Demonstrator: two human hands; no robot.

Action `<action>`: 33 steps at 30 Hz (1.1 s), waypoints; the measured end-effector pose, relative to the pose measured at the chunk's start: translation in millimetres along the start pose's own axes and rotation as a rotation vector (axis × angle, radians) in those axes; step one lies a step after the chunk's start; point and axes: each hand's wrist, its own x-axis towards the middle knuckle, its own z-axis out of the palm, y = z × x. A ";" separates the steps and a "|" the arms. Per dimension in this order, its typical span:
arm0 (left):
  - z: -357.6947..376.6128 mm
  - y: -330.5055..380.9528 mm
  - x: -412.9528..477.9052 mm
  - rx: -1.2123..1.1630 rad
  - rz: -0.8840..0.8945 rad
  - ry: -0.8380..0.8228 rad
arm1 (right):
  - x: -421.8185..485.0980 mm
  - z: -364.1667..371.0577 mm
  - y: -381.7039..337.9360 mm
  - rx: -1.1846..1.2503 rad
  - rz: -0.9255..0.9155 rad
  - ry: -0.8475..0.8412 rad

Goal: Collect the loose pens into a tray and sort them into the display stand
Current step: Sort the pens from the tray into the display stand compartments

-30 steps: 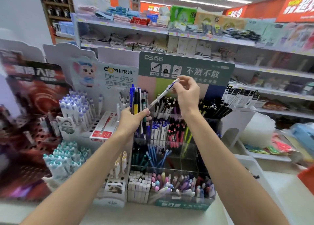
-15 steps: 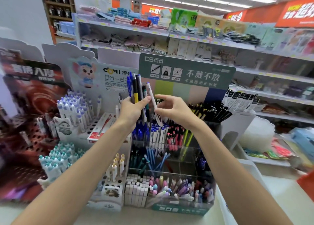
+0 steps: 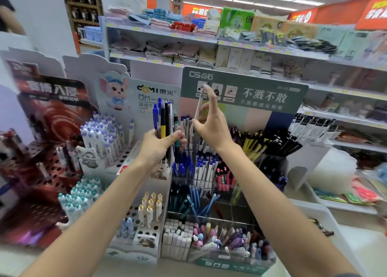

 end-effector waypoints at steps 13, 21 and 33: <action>3.2 -10.6 -12.7 0.058 -0.008 -0.095 | -24.3 -12.2 -17.0 -0.109 -0.030 0.042; 26.2 -32.1 -37.3 0.099 -0.025 -0.132 | -70.6 -27.6 -23.6 0.259 0.308 -0.211; -9.1 -58.4 -79.4 0.132 -0.069 0.032 | -106.0 -22.2 -28.2 0.283 0.417 0.053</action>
